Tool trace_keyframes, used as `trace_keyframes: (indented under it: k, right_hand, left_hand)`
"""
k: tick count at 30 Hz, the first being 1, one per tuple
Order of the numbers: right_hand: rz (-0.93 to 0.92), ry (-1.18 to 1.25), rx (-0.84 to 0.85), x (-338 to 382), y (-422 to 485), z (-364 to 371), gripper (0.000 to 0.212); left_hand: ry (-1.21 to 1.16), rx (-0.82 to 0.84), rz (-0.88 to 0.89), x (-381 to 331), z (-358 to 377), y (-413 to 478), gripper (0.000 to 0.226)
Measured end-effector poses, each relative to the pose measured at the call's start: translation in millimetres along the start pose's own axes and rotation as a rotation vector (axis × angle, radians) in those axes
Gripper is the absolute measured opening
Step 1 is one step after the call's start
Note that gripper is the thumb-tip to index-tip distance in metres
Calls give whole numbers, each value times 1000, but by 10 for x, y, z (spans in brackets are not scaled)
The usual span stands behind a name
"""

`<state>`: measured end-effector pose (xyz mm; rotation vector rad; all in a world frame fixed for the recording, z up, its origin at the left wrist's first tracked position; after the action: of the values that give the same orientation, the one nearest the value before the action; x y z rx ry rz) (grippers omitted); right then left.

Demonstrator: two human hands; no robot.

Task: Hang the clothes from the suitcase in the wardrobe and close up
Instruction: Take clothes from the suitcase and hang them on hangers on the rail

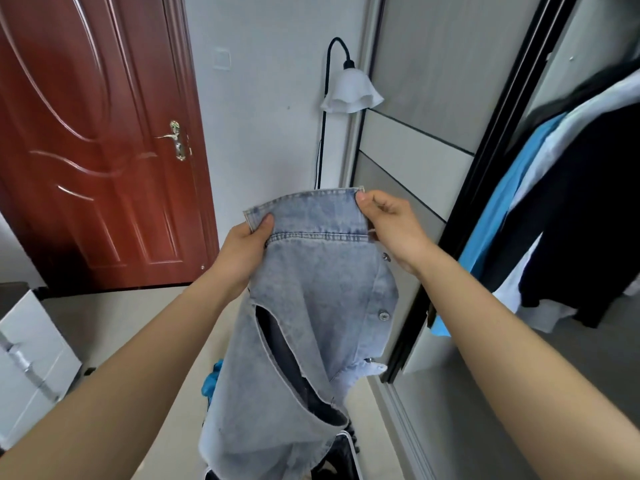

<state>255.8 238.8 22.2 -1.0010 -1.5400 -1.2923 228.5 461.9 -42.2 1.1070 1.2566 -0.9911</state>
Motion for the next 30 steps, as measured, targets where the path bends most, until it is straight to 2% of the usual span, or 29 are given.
trace_keyframes:
  k: [3,5,7,8,9,12,15,17,18,21,22,23,25,27,30]
  right_hand:
    - [208,216,106,-132,-71,86,25]
    - [280,284,190,-207,-132,145,29]
    - [314,316,272,-264,-229,217,21]
    - [332,326,279,-336,-266,226,23]
    - [347,332,283,-400,-305,239,35]
    - [388,156,292,-684,-380,219,68]
    - [438,-19,503,-895,-593,357,88]
    - [424,-73,642,-955,-750,509,83]
    - [391,-110,645,-963,-767,562,76]
    - [277,-143,526,-799,-715,709,44]
    - [239,-152,442,-710,-657,708,29]
    - [205,-144,348,-625,-584,679,24]
    - [162,-111,207,-443,-468,614,29]
    - [110,-111,137,-239,-346,605,28]
    - [24,-91,21,91,-171,612,25]
  left_hand:
    - [-125,18,-105,21,-3,8,29]
    - [-170,19,-139,17,-1,7,32]
    - [-195,12,-152,-3,2,2,32]
    - [-203,9,-158,-12,7,-1,33]
    - [-214,9,-166,-20,12,-13,33]
    - [-264,2,-211,-9,0,-50,32]
    - [-326,41,-260,-23,-4,-61,38]
    - [-337,44,-268,-40,-27,-45,41]
    - [-326,37,-264,-59,-44,-40,41]
    - [-287,10,-236,-119,-116,-32,37]
    - [-271,-14,-216,-140,-175,-7,34]
    - [-244,-41,-192,-164,-253,23,31]
    - [-146,-88,-149,-203,-420,79,25]
    - [-1,-148,-80,-223,-589,156,18]
    - [396,-362,109,-260,-848,74,24]
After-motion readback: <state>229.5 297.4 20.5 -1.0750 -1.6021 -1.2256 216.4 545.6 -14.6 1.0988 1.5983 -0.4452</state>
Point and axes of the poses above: each hand's wrist, its own y-axis towards the middle knuckle, its own z-axis out of the palm, x = y × z, the point moved 9 cm from there along y, towards the middle knuckle, and after that the axes turned 8 degrees about y, right-handed, at the moved point
